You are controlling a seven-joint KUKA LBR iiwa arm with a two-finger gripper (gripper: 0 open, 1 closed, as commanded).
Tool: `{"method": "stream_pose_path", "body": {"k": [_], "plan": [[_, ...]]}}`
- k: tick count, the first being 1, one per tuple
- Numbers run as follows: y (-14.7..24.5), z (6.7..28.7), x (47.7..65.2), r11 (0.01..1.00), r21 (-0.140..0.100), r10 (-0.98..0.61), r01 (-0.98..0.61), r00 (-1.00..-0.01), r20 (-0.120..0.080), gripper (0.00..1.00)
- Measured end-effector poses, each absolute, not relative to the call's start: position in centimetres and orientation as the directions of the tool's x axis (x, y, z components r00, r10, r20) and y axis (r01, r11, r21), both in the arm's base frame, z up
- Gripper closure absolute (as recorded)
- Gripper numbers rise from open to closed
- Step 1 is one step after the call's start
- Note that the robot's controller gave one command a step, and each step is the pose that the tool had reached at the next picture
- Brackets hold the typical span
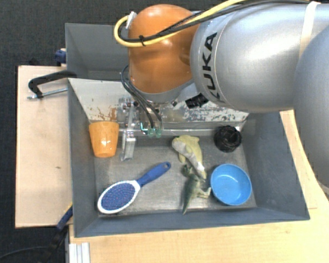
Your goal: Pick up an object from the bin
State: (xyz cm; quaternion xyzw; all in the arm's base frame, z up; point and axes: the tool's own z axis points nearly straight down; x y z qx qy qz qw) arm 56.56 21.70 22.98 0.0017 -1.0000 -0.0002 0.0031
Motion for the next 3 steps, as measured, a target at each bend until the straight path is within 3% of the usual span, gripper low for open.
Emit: {"method": "stream_pose_path", "body": {"k": [1,2,3], "plan": [[22.8,7.3,52.5,0.940,0.002,-0.342,-0.342,-0.940,-0.001,0.00],[22.7,7.6,50.1,0.686,-0.003,-0.728,-0.728,-0.685,-0.016,0.00],[22.6,7.5,50.0,0.687,-0.002,-0.727,-0.727,-0.687,-0.012,1.00]]}}
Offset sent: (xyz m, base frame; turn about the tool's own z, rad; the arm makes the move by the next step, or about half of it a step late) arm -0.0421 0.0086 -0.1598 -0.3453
